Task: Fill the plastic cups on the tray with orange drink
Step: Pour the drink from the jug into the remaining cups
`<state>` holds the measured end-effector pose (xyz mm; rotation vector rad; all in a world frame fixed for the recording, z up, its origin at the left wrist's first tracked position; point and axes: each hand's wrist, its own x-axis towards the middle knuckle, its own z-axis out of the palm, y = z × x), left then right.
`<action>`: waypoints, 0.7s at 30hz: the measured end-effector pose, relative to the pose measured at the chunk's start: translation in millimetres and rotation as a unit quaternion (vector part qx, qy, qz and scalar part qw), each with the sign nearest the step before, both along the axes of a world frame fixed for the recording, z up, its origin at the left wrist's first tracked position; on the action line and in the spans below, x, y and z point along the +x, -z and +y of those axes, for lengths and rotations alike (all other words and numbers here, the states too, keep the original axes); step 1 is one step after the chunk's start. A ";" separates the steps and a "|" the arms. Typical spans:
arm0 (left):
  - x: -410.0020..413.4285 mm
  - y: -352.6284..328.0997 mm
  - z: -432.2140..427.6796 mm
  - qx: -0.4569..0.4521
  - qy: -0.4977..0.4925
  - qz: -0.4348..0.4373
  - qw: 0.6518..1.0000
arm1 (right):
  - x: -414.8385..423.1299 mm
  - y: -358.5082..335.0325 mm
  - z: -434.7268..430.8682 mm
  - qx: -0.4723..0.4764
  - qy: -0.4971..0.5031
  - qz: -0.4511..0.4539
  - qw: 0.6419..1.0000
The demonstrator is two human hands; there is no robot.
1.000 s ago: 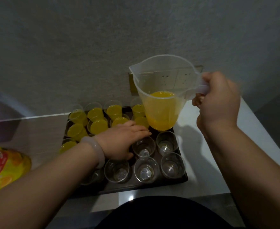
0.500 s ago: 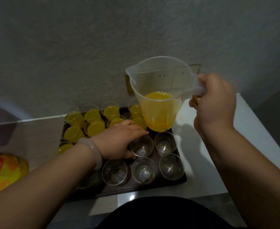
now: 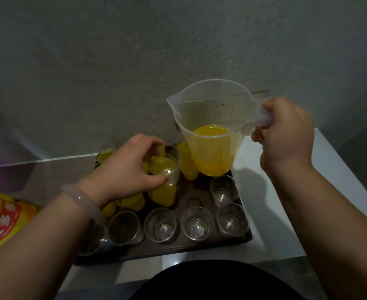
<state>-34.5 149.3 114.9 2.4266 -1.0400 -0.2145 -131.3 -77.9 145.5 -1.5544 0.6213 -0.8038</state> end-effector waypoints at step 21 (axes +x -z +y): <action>-3.5 -2.1 18.0 0.029 -0.071 -0.068 0.995 | 26.0 -63.2 51.1 -0.453 -0.133 0.178 0.864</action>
